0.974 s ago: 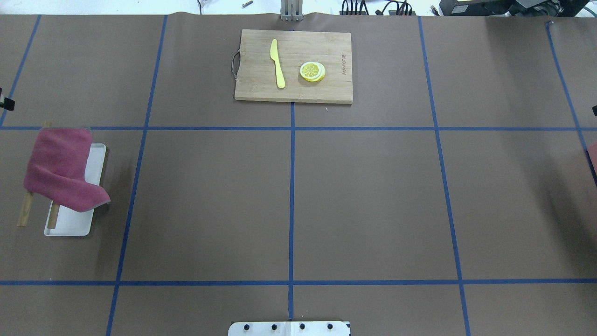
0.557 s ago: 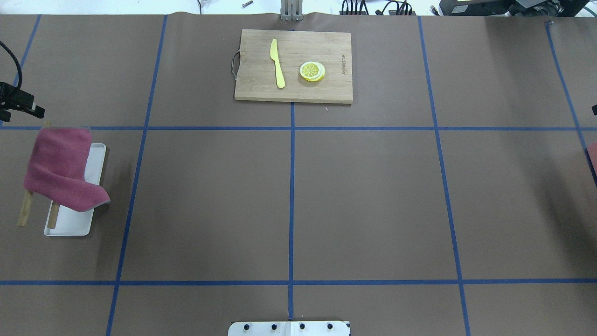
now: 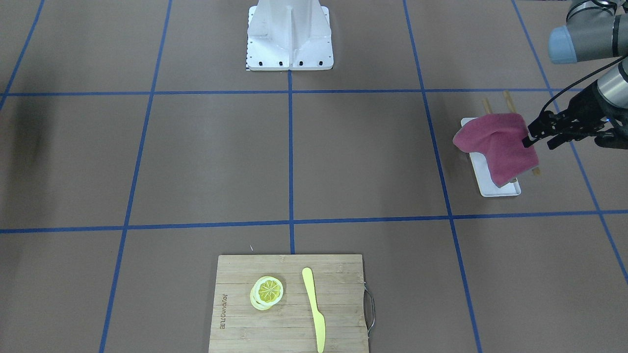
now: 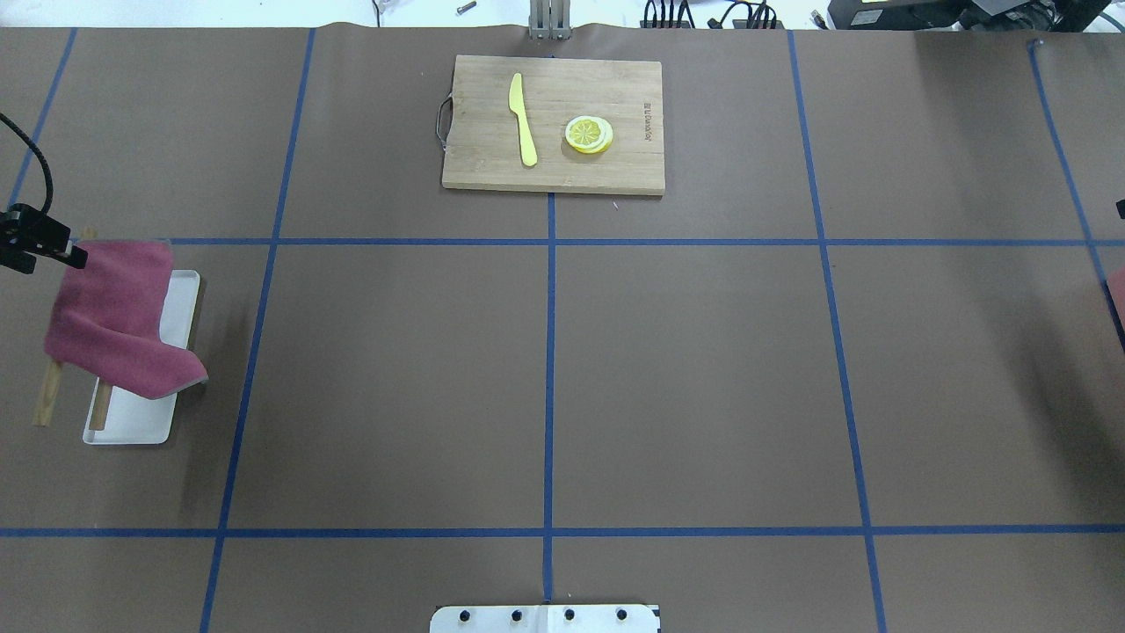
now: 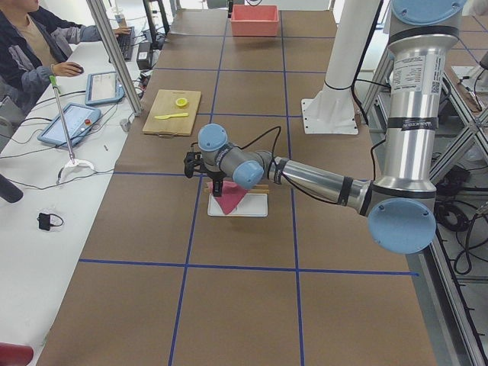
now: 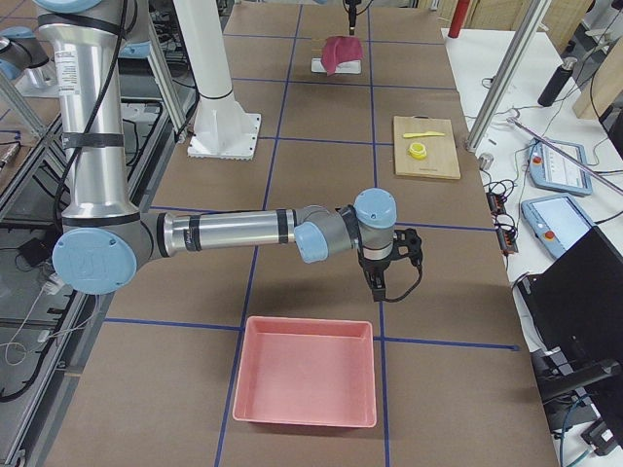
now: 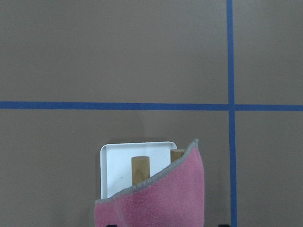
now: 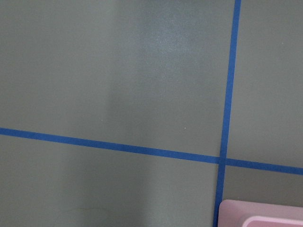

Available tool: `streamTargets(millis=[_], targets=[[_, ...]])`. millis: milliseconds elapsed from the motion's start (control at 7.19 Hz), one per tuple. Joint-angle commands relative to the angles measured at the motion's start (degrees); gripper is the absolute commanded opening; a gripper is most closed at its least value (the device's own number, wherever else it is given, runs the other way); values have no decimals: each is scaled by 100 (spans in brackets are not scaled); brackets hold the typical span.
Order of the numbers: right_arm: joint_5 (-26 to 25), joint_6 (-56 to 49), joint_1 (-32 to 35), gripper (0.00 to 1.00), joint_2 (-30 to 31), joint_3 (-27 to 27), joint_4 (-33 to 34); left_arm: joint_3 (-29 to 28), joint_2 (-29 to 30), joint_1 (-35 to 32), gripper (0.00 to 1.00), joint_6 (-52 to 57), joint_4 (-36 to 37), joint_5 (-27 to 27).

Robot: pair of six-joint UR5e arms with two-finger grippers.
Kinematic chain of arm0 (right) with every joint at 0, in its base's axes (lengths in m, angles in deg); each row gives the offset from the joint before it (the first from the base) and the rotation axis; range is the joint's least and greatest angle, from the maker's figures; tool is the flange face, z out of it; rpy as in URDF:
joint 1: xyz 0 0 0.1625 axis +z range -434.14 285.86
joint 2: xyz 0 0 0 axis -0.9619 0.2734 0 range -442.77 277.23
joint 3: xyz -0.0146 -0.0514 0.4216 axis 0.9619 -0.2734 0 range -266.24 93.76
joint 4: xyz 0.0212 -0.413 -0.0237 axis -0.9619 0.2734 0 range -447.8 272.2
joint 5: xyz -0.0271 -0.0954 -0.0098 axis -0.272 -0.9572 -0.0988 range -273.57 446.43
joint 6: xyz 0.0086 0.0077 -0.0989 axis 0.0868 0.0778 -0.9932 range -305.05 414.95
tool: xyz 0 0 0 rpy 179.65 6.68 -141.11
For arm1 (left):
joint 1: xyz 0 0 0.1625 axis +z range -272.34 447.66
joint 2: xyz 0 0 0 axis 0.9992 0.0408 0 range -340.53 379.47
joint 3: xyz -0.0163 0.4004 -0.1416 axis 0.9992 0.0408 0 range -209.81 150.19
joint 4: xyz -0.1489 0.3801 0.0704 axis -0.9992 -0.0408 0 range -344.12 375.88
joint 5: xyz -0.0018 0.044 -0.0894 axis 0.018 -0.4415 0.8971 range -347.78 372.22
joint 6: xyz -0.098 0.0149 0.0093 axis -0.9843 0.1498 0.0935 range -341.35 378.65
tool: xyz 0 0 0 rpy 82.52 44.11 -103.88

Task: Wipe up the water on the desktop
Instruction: 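Reach the left gripper down to the pink cloth on the white tray and grasp it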

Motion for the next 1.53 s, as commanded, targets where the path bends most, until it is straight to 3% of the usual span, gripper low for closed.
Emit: streamTargets(millis=[0,1392], targets=[[7,0,7,100,4,11,0,108,-139,25,74,-6,7,10],[-2,9,7,100,144,178,9,38,-139,174,56,-6,34,-34]])
